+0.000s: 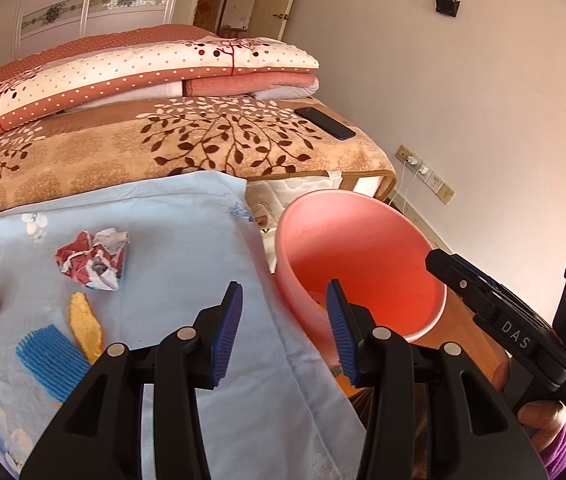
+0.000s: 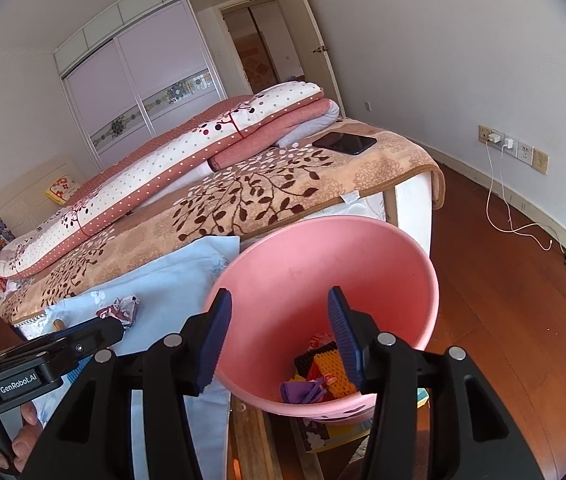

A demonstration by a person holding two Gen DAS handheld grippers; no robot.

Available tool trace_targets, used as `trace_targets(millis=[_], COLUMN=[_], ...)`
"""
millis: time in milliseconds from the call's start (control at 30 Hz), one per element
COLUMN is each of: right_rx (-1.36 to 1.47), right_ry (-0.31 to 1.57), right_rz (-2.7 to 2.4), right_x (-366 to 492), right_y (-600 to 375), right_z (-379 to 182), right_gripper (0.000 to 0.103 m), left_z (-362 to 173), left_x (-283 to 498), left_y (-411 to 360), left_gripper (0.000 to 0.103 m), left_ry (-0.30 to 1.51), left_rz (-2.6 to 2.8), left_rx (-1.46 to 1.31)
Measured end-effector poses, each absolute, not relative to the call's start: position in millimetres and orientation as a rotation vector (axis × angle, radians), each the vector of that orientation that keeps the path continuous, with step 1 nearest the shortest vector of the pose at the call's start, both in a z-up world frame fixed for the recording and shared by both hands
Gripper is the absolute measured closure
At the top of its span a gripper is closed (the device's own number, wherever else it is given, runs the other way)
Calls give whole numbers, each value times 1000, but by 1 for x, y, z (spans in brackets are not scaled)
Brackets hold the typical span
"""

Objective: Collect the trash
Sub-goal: 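Move both open tools back toward the blue foam net and orange peel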

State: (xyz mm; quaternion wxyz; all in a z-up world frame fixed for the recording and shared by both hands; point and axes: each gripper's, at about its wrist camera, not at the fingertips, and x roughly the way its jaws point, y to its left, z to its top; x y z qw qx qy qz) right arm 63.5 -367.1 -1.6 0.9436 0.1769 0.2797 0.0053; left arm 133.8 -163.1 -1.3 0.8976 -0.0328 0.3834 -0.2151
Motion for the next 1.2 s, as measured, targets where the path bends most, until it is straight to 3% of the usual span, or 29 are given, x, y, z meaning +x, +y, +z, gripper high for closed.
trace_targets(millis=[733,1200], right_rx=[282,215], right_ry=[630,707], right_rz=[173,235], right_x=[54,64], right_y=[-283,-242], right_z=[-3,-20], right_gripper=[54,54], left_z=[-10,-55], left_x=[93,96], left_y=[-38,-4], left_gripper=[59,59], left_ry=[783,932], left_rz=[-186,-203], left_rx=[-119,-167])
